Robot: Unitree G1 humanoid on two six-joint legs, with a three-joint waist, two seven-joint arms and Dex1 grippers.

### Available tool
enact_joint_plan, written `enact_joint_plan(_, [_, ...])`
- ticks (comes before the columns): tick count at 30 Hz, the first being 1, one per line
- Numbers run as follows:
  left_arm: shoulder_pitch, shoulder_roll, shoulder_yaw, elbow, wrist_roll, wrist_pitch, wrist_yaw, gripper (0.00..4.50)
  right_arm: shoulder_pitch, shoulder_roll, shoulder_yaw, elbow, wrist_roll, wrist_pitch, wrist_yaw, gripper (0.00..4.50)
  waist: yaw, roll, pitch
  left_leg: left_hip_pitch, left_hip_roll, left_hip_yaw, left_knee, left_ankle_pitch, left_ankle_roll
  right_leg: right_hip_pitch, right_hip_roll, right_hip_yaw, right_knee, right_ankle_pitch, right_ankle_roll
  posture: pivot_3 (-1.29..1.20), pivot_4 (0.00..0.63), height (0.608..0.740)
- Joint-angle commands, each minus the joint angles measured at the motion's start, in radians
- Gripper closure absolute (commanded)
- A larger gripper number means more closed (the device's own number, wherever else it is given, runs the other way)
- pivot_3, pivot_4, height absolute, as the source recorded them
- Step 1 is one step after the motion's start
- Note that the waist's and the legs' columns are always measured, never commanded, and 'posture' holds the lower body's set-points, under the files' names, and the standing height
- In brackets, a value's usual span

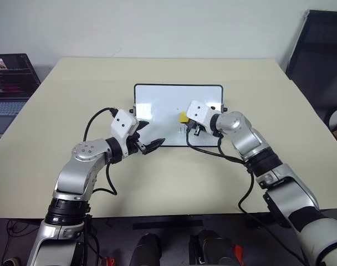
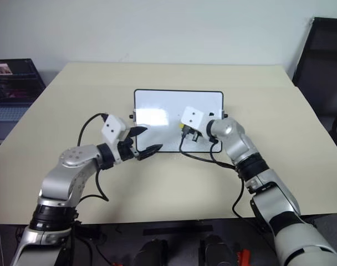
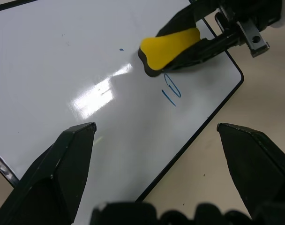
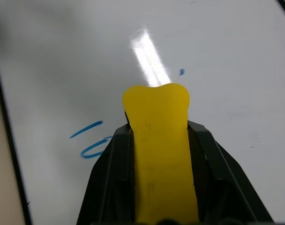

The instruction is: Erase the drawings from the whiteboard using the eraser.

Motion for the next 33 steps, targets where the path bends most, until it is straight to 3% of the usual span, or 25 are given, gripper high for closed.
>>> enact_joint_plan(1, [-0.018,0.002,0.005,-0.045,-0.012,0.002,0.002,0.00,-0.058,0.018,-0.042,0.033,-0.009,-0.037,-0.063,3.38,0.000,0.000,0.000,0.000,0.000,0.000,0.000,0.000,0.000,0.000,0.000,0.000,0.000,0.000,0.000,0.00,0.150,0.740])
enact_joint_plan(6, [-0.017,0.002,0.002,-0.052,-0.012,0.006,0.001,0.00,-0.116,0.085,-0.043,0.109,-0.002,-0.053,-0.067,3.38,-0.002,0.000,0.000,0.000,0.000,0.000,-0.002,0.000,0.000,-0.001,0.000,0.000,0.000,0.000,0.000,0.00,0.150,0.740])
enact_joint_plan(12, [-0.014,0.003,0.005,-0.059,-0.012,0.012,0.003,0.00,-0.077,0.060,-0.005,0.112,-0.011,-0.003,0.062,3.38,0.001,0.000,0.000,-0.001,-0.001,0.000,-0.003,0.000,0.000,-0.001,-0.001,-0.001,-0.002,0.000,-0.001,0.00,0.150,0.740])
enact_joint_plan(18, [-0.008,0.004,0.005,-0.071,-0.013,0.018,0.004,0.00,-0.107,0.052,-0.055,0.146,-0.015,-0.017,-0.021,3.38,0.001,0.000,0.000,-0.001,-0.001,-0.001,-0.002,0.000,0.000,0.000,-0.001,-0.001,-0.001,0.000,0.000,0.00,0.150,0.740])
enact_joint_plan(33, [-0.029,0.002,0.002,-0.065,-0.014,0.027,-0.004,0.00,0.099,-0.142,-0.068,-0.109,-0.022,0.071,0.073,3.38,0.019,-0.001,0.000,0.000,-0.001,-0.001,0.000,0.000,0.000,0.001,0.000,-0.001,-0.001,-0.001,0.002,0.00,0.150,0.740])
